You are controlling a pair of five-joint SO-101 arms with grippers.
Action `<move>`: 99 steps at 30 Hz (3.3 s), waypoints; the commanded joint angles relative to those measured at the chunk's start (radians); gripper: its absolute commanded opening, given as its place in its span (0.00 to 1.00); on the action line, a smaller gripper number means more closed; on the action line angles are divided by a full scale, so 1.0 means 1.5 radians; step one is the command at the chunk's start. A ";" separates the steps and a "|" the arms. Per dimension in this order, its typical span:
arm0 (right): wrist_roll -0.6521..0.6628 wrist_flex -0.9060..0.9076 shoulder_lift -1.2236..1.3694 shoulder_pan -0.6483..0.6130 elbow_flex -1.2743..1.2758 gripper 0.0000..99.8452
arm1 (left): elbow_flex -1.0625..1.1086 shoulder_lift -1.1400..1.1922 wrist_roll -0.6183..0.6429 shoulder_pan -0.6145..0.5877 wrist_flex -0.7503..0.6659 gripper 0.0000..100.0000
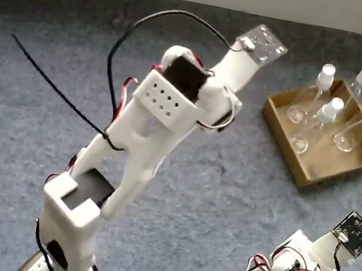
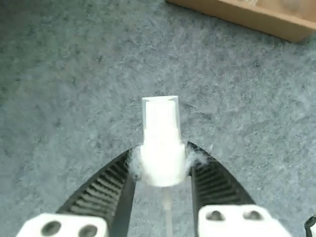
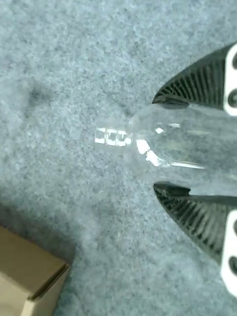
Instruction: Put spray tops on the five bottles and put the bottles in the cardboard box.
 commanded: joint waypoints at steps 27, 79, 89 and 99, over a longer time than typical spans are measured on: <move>-0.004 -0.031 0.007 -0.458 -0.328 0.11 | 0.657 -0.738 -0.181 -0.264 -0.042 0.04; 0.097 -0.092 1.062 -0.735 -0.731 0.11 | 1.500 -1.421 0.044 -0.345 -0.563 0.04; 0.097 -0.096 1.120 -0.734 -0.734 0.12 | 1.501 -1.421 0.044 -0.345 -0.563 0.04; 0.097 -0.088 1.119 -0.735 -0.748 0.24 | 1.501 -1.421 0.044 -0.345 -0.563 0.04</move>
